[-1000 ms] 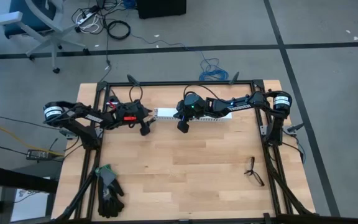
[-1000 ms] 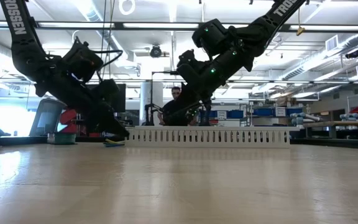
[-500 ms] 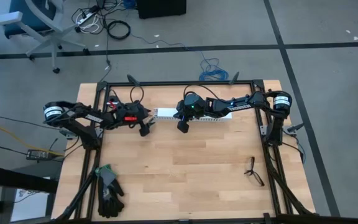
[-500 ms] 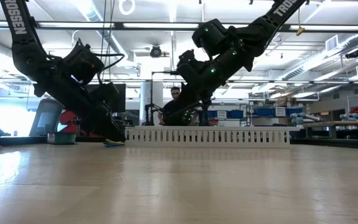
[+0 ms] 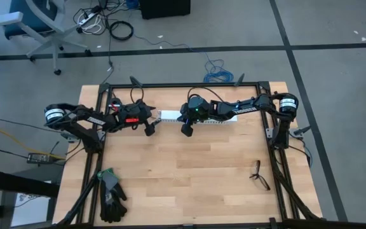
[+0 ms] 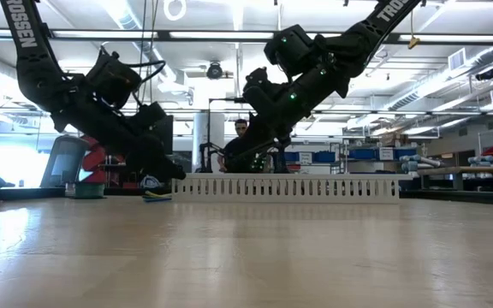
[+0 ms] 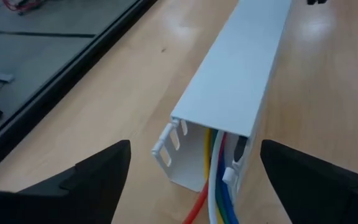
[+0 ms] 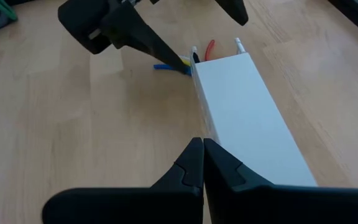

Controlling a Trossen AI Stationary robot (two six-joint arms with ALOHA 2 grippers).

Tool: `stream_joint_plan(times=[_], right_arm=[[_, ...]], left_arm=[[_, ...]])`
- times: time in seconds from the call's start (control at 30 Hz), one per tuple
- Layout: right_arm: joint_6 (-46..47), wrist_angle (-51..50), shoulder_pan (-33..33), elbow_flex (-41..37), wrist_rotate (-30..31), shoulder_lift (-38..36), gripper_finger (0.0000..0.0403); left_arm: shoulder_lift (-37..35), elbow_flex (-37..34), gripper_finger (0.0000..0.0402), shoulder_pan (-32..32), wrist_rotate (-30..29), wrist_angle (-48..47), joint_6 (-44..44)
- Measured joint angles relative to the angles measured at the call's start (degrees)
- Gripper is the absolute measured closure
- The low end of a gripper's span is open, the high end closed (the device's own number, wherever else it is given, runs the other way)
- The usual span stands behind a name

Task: Ziptie cables
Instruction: Close the white cable duct

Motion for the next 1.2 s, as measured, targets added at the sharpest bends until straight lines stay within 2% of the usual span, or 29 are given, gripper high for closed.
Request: stream_joint_plan(times=[0.2, 0.33, 0.53, 0.77, 0.97, 1.2], right_arm=[[0.0, 0.0, 0.0, 0.0, 0.0, 0.0, 0.0403], [0.0, 0.0, 0.0, 0.0, 0.0, 0.0, 0.0403], [0.0, 0.0, 0.0, 0.0, 0.0, 0.0, 0.0403], [0.0, 0.0, 0.4, 0.0, 0.1, 0.0, 0.0403], [0.0, 0.0, 1.1, 0.0, -0.1, 0.0, 0.0403], [0.0, -0.1, 1.0, 0.0, 0.1, 0.0, 0.0403]], left_arm=[[0.0, 0.0, 0.0032, 0.0, -2.9, 0.7, 1.4], [0.1, 0.0, 0.0032, 0.0, -2.8, 0.3, 1.4], [3.3, 0.2, 0.0033, 1.1, 3.8, 0.2, 0.9], [9.6, 2.6, 0.0033, 3.6, 3.4, 3.8, 0.6], [15.7, 6.6, 0.0033, 4.4, 13.7, 3.1, 0.4], [20.9, 9.9, 0.0033, 4.5, 19.7, 4.4, -2.7]])
